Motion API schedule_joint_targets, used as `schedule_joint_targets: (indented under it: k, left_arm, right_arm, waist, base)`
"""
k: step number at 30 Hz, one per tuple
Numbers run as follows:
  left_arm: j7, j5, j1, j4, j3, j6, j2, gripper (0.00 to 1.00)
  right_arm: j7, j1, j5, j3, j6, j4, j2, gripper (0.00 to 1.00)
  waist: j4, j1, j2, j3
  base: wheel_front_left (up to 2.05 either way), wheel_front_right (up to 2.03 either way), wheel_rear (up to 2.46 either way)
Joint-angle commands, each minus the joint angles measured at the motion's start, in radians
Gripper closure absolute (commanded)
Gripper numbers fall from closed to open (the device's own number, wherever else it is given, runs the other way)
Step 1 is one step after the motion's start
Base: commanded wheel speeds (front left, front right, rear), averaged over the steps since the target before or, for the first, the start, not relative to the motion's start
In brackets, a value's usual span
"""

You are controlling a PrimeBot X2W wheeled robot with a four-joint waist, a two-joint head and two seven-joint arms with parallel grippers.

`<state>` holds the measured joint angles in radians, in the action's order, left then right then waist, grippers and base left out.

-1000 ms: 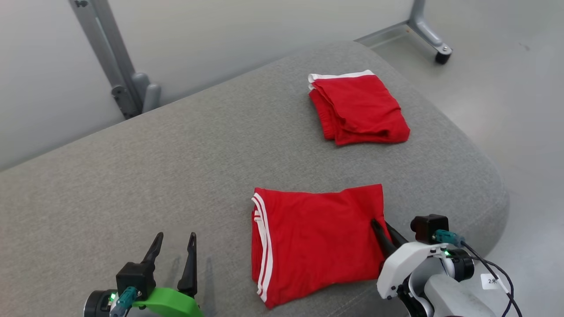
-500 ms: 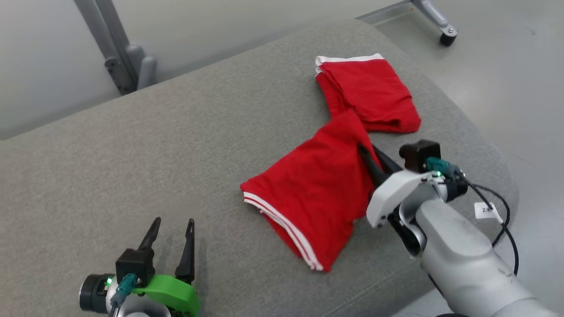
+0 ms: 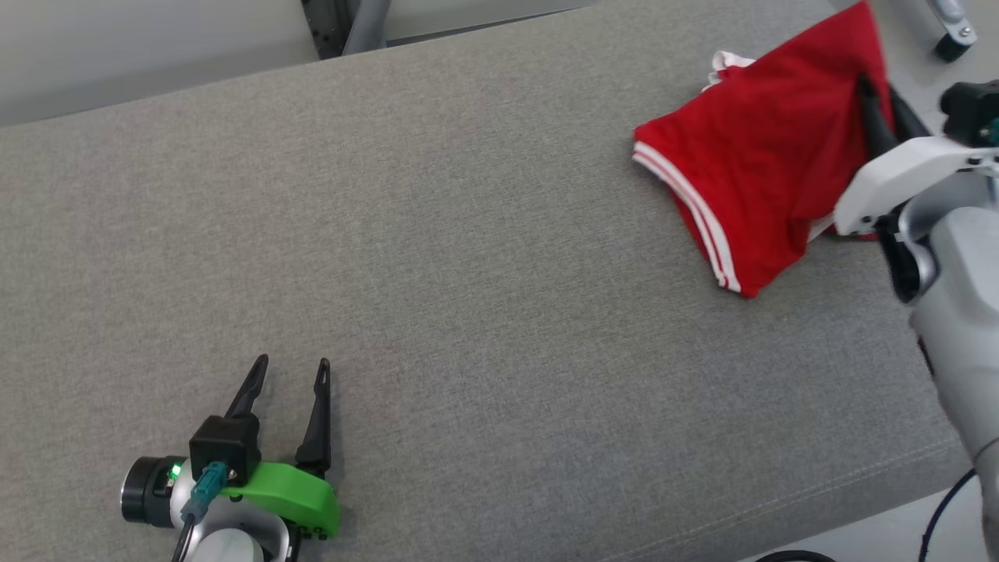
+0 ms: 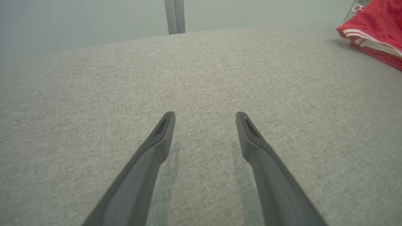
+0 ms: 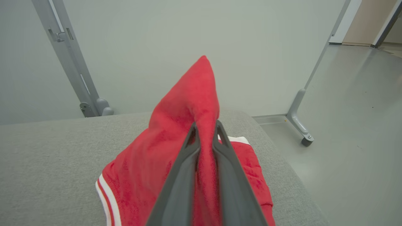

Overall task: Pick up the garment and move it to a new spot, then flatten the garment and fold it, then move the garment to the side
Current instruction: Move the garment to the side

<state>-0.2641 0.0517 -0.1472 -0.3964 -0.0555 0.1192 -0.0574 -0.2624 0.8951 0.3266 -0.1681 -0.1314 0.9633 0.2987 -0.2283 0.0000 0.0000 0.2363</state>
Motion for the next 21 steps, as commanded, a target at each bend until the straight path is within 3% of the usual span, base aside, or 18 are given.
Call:
schedule_joint_targets:
  k: [1, 13, 14, 15, 17, 21]
  left_arm:
    - [0.001, -0.010, -0.021, 0.003, 0.000, 0.003, -0.008, 0.00]
    - [0.001, -0.024, -0.037, 0.003, -0.011, 0.007, -0.018, 0.00]
    - [0.000, -0.025, -0.038, 0.003, -0.010, 0.008, -0.018, 0.00]
    - [0.001, -0.026, -0.039, 0.004, -0.009, 0.008, -0.018, 0.00]
    - [0.001, -0.026, -0.038, 0.003, -0.006, 0.008, -0.018, 0.00]
    - [0.001, -0.023, -0.020, -0.004, 0.003, 0.006, -0.017, 0.00]
  right_arm:
    - [-0.002, 0.017, -0.032, 0.042, 0.002, 0.019, 0.032, 1.00]
    - [-0.003, -0.009, -0.270, 0.352, 0.002, 0.192, 0.133, 1.00]
    - [-0.003, -0.013, -0.295, 0.391, 0.002, 0.195, 0.140, 0.84]
    - [-0.003, -0.018, -0.328, 0.432, 0.002, 0.185, 0.146, 0.00]
    - [-0.003, -0.035, -0.395, 0.508, 0.002, 0.141, 0.131, 0.00]
    - [-0.002, -0.080, -0.511, 0.607, 0.001, 0.017, 0.031, 0.00]
  waist:
    - [0.039, 0.0000, 0.0000, 0.037]
    - [0.070, 0.0000, 0.0000, 0.060]
    - [0.072, 0.0000, 0.0000, 0.061]
    - [0.075, 0.0000, 0.0000, 0.061]
    - [0.079, 0.0000, 0.0000, 0.060]
    - [0.076, 0.0000, 0.0000, 0.041]
  base:
    - [0.00, 0.00, 0.00]
    - [0.00, 0.00, 0.00]
    - [0.00, 0.00, 0.00]
    - [0.00, 0.00, 0.00]
    - [0.00, 0.00, 0.00]
    - [0.00, 0.00, 0.00]
